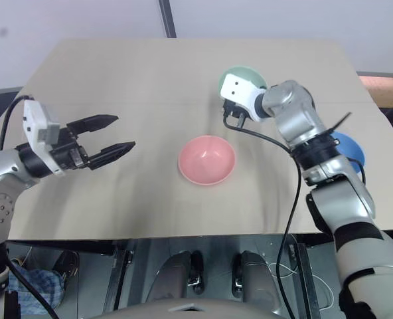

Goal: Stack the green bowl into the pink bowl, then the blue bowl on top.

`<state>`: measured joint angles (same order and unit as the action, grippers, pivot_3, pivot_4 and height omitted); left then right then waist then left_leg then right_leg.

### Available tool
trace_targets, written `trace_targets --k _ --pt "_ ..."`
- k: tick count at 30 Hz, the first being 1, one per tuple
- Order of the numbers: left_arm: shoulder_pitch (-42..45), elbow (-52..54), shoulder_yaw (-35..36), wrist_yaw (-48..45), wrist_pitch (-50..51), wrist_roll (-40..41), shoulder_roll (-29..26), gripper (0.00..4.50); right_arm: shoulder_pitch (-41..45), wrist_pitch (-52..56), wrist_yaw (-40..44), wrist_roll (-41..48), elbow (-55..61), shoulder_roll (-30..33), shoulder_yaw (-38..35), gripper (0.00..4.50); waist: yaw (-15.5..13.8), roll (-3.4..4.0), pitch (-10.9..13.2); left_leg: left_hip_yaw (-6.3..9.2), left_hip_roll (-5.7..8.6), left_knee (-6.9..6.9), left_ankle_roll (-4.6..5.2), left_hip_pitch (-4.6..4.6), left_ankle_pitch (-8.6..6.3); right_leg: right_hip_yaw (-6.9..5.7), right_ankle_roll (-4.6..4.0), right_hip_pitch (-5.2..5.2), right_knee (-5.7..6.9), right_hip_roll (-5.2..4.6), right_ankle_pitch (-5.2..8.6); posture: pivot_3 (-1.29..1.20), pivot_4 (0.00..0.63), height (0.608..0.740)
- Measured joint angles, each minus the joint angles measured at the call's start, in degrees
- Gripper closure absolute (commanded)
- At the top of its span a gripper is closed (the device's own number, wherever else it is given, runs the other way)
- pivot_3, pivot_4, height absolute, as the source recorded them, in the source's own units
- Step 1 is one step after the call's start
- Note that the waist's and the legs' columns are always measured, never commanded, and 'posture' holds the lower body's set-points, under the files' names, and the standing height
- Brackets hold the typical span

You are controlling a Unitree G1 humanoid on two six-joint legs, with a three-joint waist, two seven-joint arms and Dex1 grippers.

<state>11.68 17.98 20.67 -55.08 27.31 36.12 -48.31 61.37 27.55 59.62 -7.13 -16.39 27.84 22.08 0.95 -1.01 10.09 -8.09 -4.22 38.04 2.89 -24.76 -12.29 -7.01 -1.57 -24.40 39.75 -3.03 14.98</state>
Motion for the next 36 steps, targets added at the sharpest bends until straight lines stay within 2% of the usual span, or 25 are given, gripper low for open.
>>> trace_targets --k 5,8,12,13,14,18,26,32,36 --pt "1.77 -2.32 -2.10 -1.08 -0.60 -0.71 0.06 0.43 -8.15 5.07 12.96 8.66 24.99 7.36 0.56 4.44 -0.39 -0.02 -0.01 0.01 0.02 0.00 0.01 -0.01 -0.01 -0.03 0.07 0.01 -0.05 -0.02 0.04 0.00 0.150 0.740" --pt "3.24 -3.71 -3.60 -1.80 -0.97 -1.16 0.18 0.43 -11.22 5.87 16.30 10.74 32.35 10.25 1.95 4.44 -0.31 -0.02 -0.01 0.01 0.02 0.00 0.02 0.00 -0.01 -0.03 0.21 0.01 -0.04 -0.02 0.12 0.00 0.150 0.740" --pt "5.29 -5.42 -5.77 -3.18 -1.67 -1.74 0.20 0.43 -12.47 7.40 15.98 11.02 35.75 10.65 3.42 4.44 -0.02 -0.02 0.00 0.00 -0.02 0.01 0.02 0.05 -0.01 -0.01 0.23 0.00 0.01 0.02 0.14 0.00 0.150 0.740" --pt "5.88 -6.21 -5.99 -3.60 -1.79 -2.14 0.20 0.43 -12.58 7.50 15.54 10.92 36.33 10.31 4.21 3.67 -0.05 -0.02 0.00 0.00 -0.02 0.00 0.02 0.05 -0.01 -0.01 0.23 -0.01 0.01 0.03 0.14 0.00 0.150 0.740" --pt "6.30 -6.58 -6.23 -3.87 -1.90 -2.23 0.20 0.43 -12.63 7.70 14.96 10.79 36.54 9.86 4.65 3.39 -0.08 -0.02 0.00 0.00 -0.02 0.01 0.02 0.03 -0.01 -0.01 0.23 -0.02 0.01 0.03 0.14 0.00 0.150 0.740" --pt "6.91 -7.60 -7.25 -4.74 -2.42 -2.43 0.20 0.43 -12.63 9.70 12.95 10.67 36.84 9.51 4.94 1.55 -0.21 -0.04 0.00 -0.01 0.01 0.02 0.02 -0.01 -0.01 -0.01 0.23 -0.01 -0.03 -0.01 0.13 0.00 0.150 0.740" --pt "7.30 -7.91 -7.68 -5.06 -2.76 -2.75 0.24 0.43 -12.47 13.80 11.74 13.39 37.87 11.76 2.13 1.55 -0.31 -0.04 0.02 0.00 0.02 0.02 0.02 -0.03 -0.01 -0.02 0.23 -0.01 -0.03 -0.01 0.14 0.00 0.150 0.740" --pt "7.57 -7.99 -7.78 -5.19 -3.06 -2.88 0.62 0.43 -14.17 17.02 12.11 17.40 41.11 19.69 -4.91 1.55 -0.47 -0.05 0.02 0.02 0.01 0.01 0.03 -0.02 -0.02 -0.03 0.23 -0.01 -0.05 -0.01 0.14 0.00 0.150 0.740" --pt "7.74 -8.36 -7.88 -6.56 -3.78 -2.80 1.17 0.43 -18.10 19.30 6.55 15.43 36.10 26.66 -11.17 1.55 -0.63 -0.07 0.02 0.01 0.03 0.02 0.04 -0.03 -0.03 -0.03 0.23 0.00 -0.10 -0.05 0.14 0.00 0.150 0.740"
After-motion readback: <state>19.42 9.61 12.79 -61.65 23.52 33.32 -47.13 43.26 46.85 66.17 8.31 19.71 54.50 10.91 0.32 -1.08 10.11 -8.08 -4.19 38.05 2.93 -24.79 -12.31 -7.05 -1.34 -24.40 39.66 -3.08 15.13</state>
